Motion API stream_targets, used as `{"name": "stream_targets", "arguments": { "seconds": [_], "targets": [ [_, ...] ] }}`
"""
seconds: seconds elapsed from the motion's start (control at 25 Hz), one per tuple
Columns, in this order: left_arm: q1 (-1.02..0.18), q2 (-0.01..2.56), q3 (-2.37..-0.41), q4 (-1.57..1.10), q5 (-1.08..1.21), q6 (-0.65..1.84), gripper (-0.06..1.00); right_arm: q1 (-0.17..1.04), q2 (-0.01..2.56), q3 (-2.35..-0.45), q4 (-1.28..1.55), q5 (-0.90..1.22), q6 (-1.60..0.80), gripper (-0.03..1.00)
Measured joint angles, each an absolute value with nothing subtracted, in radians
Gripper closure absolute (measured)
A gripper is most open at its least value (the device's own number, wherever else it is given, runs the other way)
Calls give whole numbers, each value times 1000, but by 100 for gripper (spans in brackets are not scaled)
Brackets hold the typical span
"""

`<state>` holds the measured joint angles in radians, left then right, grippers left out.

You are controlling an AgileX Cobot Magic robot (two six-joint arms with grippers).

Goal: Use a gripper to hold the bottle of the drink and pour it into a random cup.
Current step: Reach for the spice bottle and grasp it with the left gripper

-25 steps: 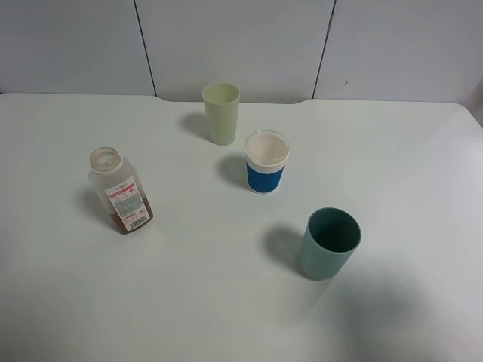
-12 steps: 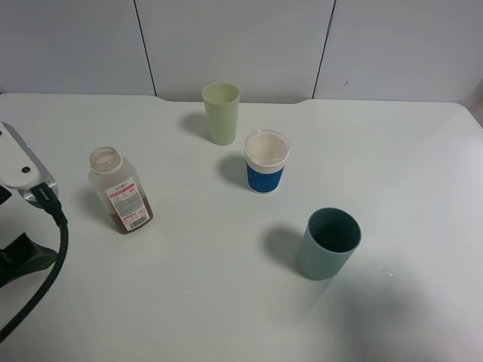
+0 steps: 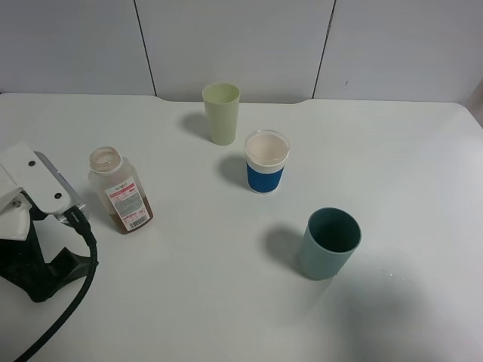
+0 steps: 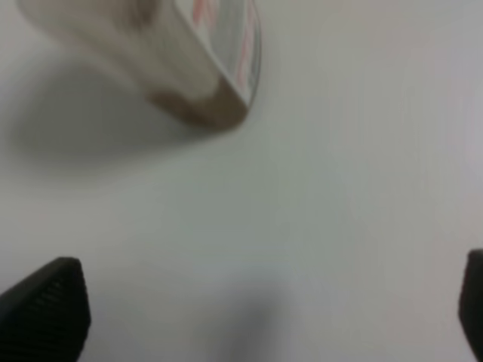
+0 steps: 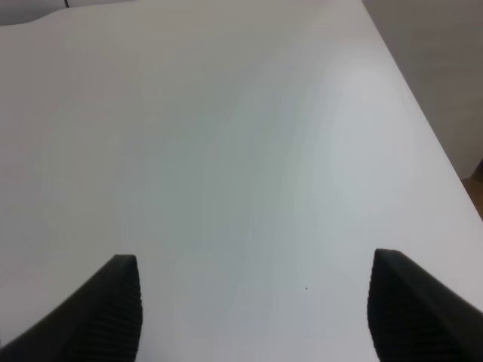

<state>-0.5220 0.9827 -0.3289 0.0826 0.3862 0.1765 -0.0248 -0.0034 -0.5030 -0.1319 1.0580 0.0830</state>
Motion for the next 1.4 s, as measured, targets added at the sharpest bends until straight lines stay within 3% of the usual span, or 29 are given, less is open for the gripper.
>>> {"name": "stream_targets", "arguments": {
  "seconds": [0.72,1.12,1.4],
  "targets": [
    [-522,1257,-316,69,0,27,-5,-25,-3,-503,-132,1058,83,33],
    [-376,1284,-316,92,-128,27,-5,-25,-3,-503,-132,1058,83,33],
    [-367,1285,-316,119,-153,27,-5,-25,-3,-503,-132,1058,83,33]
  ]
}}
